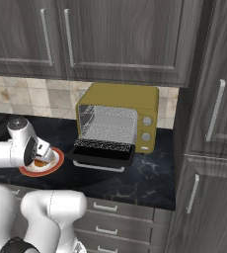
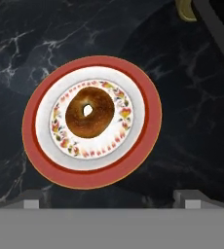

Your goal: Pick up the bagel from the plate, place it on the toaster oven rack, close the door, and set the timer.

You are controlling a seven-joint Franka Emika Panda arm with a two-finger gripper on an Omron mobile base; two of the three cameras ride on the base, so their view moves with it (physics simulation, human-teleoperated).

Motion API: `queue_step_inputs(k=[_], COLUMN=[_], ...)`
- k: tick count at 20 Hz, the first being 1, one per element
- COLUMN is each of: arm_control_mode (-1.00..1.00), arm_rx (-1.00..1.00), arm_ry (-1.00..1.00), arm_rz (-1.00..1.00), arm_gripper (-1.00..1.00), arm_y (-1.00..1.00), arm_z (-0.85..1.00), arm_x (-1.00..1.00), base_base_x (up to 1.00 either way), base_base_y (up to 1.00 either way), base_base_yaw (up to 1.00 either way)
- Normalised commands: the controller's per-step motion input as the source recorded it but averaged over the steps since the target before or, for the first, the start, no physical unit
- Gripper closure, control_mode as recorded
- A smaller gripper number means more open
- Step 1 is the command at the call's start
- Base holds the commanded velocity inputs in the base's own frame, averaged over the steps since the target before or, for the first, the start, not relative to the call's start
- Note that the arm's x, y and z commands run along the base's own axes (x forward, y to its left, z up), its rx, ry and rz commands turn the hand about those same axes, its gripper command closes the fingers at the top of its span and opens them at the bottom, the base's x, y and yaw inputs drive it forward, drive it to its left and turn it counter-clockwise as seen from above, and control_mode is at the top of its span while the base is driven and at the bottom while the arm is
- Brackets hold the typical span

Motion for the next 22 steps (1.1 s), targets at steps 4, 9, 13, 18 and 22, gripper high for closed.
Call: queue_step_inputs(k=[4,9,13,18,22], arm_control_mode=[-1.00,-1.00,-1.00,-1.00,-1.00], arm_rx=[0.00,0.00,0.00,0.00,0.00], arm_ry=[0.10,0.07,0.11,0.09,0.02], arm_rz=[0.00,0.00,0.00,0.00,0.00], arm_gripper=[-1.00,-1.00,-1.00,-1.00,-1.00], arm_y=[0.00,0.06,0.14,0.11,0.09], arm_z=[-0.23,-0.12,-0.11,-0.10,-0.21], arm_x=[0.25,0.28,0.32,0.24,0.16], base_base_x=[0.00,0.00,0.00,0.00,0.00], base_base_y=[0.00,0.00,0.00,0.00,0.00], base_base_yaw=[0.00,0.00,0.00,0.00,0.00])
